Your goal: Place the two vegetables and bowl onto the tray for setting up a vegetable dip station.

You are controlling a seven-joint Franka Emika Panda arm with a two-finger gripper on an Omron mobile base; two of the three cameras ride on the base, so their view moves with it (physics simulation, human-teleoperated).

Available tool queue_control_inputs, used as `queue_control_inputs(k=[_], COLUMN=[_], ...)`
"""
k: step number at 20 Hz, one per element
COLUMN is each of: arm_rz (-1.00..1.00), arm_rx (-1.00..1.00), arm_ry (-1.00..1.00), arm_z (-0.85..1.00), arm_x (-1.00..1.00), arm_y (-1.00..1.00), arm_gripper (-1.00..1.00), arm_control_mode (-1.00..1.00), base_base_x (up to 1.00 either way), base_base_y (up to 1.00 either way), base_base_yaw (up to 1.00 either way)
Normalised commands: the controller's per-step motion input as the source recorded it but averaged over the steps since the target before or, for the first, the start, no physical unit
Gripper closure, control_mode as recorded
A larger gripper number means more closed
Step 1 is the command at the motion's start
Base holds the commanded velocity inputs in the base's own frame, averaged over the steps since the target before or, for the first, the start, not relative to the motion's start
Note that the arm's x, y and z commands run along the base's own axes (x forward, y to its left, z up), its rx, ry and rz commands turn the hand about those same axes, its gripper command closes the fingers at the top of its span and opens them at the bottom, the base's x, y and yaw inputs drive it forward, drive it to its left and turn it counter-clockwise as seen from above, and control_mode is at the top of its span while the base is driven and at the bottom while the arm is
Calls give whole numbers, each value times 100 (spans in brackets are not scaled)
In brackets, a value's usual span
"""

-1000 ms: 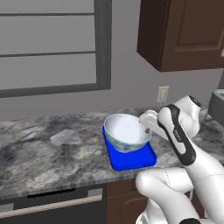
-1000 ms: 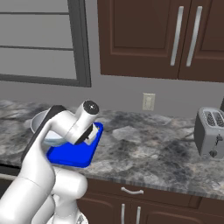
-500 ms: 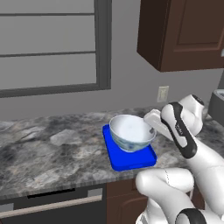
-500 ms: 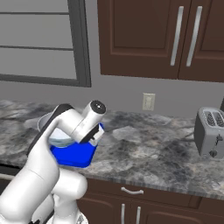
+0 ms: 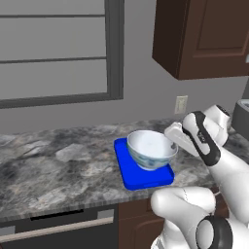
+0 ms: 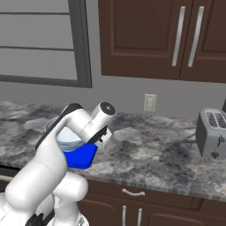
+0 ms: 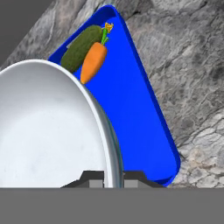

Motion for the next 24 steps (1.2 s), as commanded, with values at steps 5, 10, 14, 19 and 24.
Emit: queue_control_inputs(k=[5, 10, 14, 19, 24], arm_rz=[0, 0, 0, 0, 0], arm_rx=[0, -1, 0, 0, 0], arm_ry=[-1, -1, 0, 0, 0], arm_z=[-43, -33, -24, -17, -11], arm_x=[1, 3, 8, 8, 14], arm_y=[-2, 0, 0, 0, 0], arm_gripper=[100, 100, 100, 100, 100], arm_control_mode=[-100, -100, -100, -100, -100], base_base_x=[0, 0, 0, 0, 0], base_base_y=[0, 0, 0, 0, 0], base_base_yaw=[0, 0, 0, 0, 0])
